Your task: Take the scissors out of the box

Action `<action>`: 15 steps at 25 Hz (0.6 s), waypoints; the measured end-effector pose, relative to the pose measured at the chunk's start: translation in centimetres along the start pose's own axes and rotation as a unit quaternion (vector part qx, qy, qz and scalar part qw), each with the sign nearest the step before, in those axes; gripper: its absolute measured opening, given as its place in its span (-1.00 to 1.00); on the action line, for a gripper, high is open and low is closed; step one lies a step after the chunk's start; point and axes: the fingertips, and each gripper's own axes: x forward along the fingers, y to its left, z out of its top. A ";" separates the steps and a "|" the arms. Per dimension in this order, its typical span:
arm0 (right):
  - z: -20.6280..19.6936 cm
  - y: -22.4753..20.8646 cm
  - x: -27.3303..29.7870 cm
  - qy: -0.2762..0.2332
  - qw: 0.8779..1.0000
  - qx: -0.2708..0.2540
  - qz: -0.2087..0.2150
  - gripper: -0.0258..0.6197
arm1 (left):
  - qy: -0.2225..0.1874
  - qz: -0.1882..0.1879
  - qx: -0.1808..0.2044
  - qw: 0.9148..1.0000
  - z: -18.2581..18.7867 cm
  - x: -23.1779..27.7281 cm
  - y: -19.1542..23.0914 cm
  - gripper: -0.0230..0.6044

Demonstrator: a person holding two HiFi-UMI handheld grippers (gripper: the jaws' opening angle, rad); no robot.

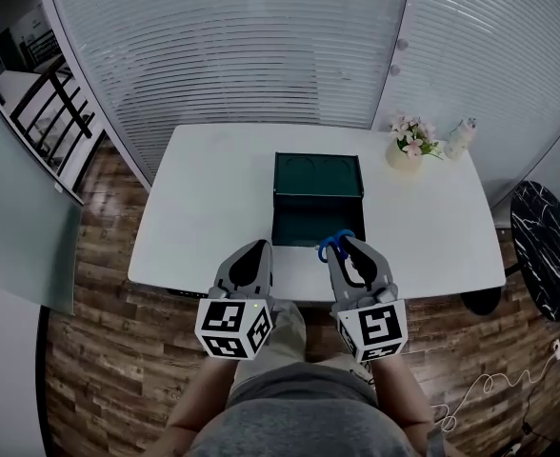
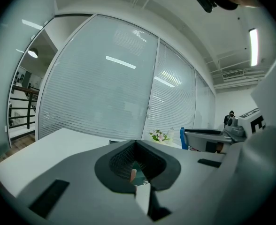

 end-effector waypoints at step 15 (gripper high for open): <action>0.5 -0.6 1.0 -0.003 1.000 0.009 0.008 -0.68 | 0.003 -0.002 0.005 1.000 0.5 1.2 -0.5 -0.91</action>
